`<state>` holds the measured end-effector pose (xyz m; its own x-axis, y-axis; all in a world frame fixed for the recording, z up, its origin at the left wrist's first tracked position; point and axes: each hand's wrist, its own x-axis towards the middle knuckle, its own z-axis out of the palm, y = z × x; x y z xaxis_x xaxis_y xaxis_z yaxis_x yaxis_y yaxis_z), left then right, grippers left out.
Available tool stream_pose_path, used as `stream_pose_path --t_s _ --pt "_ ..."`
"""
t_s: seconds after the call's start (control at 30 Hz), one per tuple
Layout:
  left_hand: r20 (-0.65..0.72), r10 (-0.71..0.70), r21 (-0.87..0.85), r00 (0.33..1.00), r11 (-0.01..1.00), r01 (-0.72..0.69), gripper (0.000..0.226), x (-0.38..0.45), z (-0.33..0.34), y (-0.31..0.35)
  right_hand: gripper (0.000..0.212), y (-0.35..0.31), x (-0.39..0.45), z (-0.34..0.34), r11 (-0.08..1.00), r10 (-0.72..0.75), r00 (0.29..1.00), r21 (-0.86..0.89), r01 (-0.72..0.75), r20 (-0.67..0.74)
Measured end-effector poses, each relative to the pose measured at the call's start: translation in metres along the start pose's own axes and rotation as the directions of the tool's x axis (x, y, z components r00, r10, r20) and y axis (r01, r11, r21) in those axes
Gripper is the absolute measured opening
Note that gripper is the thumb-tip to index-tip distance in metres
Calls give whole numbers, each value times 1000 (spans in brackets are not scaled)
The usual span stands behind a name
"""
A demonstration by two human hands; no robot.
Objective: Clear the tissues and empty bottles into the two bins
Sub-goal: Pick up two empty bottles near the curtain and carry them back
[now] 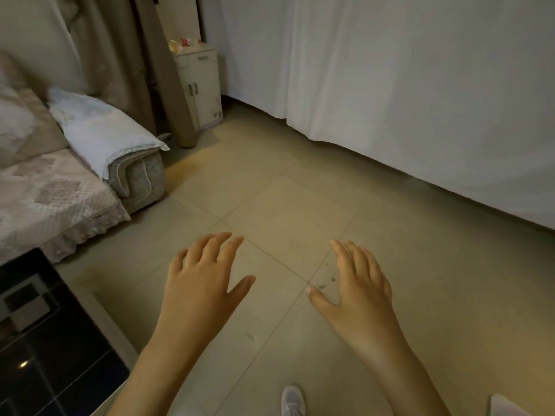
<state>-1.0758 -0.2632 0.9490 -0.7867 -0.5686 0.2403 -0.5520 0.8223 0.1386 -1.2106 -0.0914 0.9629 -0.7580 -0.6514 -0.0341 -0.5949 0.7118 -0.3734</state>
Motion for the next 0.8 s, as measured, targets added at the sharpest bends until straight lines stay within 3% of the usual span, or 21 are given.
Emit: stream_pose_path --t_s 0.2,0.37,0.8 --pt "-21 -97 27 995 995 97 64 90 16 29 80 25 113 -33 995 -102 993 -13 101 -65" --pt "-27 -195 39 980 980 196 64 159 27 25 81 23 196 -36 974 -226 974 -8 226 -9" --pt "-53 -224 19 973 974 225 65 409 93 -23 81 8 467 -28 962 -248 965 -93 255 80"
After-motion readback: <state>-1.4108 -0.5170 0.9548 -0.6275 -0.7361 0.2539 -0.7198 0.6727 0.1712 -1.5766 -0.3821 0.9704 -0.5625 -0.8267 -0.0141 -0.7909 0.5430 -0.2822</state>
